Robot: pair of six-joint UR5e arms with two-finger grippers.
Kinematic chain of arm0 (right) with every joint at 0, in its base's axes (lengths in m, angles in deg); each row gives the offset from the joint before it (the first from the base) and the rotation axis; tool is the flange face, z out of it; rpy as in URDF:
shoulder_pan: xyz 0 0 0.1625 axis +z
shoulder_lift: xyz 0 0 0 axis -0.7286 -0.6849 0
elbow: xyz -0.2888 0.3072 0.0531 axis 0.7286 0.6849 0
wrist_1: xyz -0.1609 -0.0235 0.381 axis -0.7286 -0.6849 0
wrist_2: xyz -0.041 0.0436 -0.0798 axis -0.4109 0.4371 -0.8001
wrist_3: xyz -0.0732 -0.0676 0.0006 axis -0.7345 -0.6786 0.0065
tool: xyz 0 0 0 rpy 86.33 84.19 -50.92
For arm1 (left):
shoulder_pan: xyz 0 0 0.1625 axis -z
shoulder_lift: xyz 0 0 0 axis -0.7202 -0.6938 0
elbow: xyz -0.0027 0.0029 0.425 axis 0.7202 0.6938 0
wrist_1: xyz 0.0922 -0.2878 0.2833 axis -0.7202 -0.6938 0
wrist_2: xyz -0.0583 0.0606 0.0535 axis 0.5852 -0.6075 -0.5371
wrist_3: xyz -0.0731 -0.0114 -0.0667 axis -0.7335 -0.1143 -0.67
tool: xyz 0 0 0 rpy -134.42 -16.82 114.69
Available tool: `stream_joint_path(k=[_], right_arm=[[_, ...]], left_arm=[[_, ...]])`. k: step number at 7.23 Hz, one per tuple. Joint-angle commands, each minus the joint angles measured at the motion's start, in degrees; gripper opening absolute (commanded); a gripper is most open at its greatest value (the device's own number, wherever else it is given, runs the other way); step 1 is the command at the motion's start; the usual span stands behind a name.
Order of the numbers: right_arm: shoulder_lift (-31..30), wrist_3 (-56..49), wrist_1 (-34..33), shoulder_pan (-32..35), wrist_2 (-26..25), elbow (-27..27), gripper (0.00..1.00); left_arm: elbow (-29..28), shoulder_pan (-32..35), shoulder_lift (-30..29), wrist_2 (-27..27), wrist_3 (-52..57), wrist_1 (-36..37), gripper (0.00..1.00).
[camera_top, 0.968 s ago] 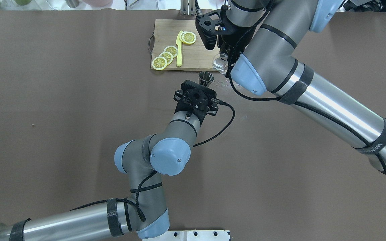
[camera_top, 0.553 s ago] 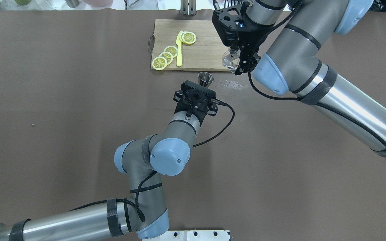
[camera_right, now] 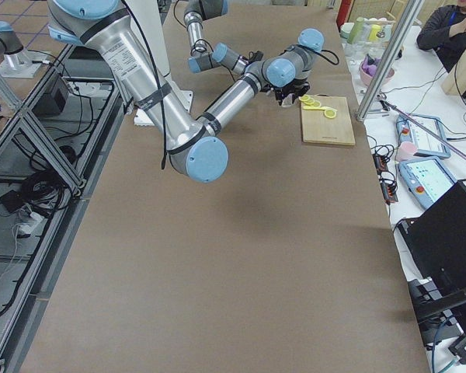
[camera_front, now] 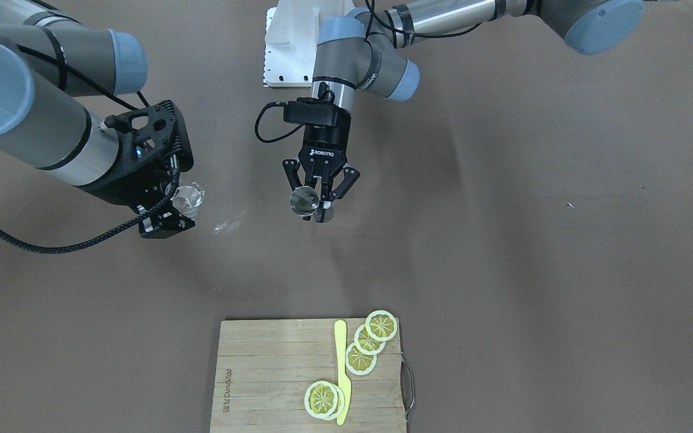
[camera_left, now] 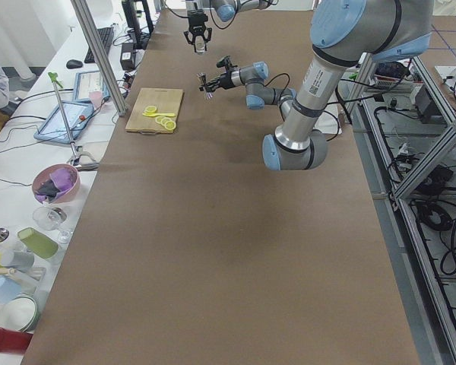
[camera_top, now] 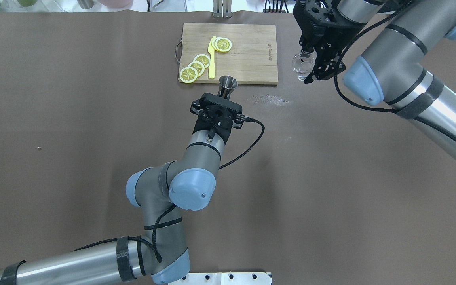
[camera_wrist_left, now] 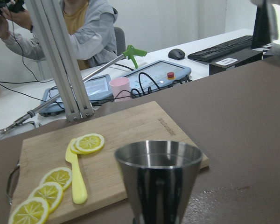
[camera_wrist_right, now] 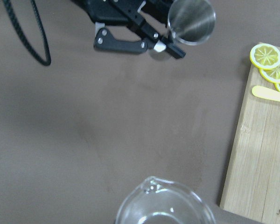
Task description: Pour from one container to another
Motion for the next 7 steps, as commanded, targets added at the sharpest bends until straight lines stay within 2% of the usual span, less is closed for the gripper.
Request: stream_joint_path(k=[1, 2, 4, 5, 7], right_arm=[[-4.86, 0.07, 4.72, 3.67, 5.24, 0.19, 0.00], [-6.53, 0.68, 7.18, 4.56, 7.61, 1.06, 0.00], [-11.44, 1.21, 14.02, 5.44, 8.77, 1.42, 0.00], [-14.26, 1.39, 17.89, 6.23, 9.82, 1.68, 0.00], [-17.44, 1.65, 25.89, 9.12, 13.15, 5.44, 0.00]], left_arm=[[6.91, 0.02, 7.09, -3.85, 0.09, 0.06, 0.00], [11.55, 0.19, 12.70, -3.85, 0.09, -0.03, 0.00], [12.13, 3.34, 18.53, -3.68, 0.09, -1.07, 0.00], [12.73, 3.62, 23.17, -3.68, 0.09, -5.61, 0.00], [11.78, 3.54, 33.80, -3.76, 0.09, -22.54, 0.00]])
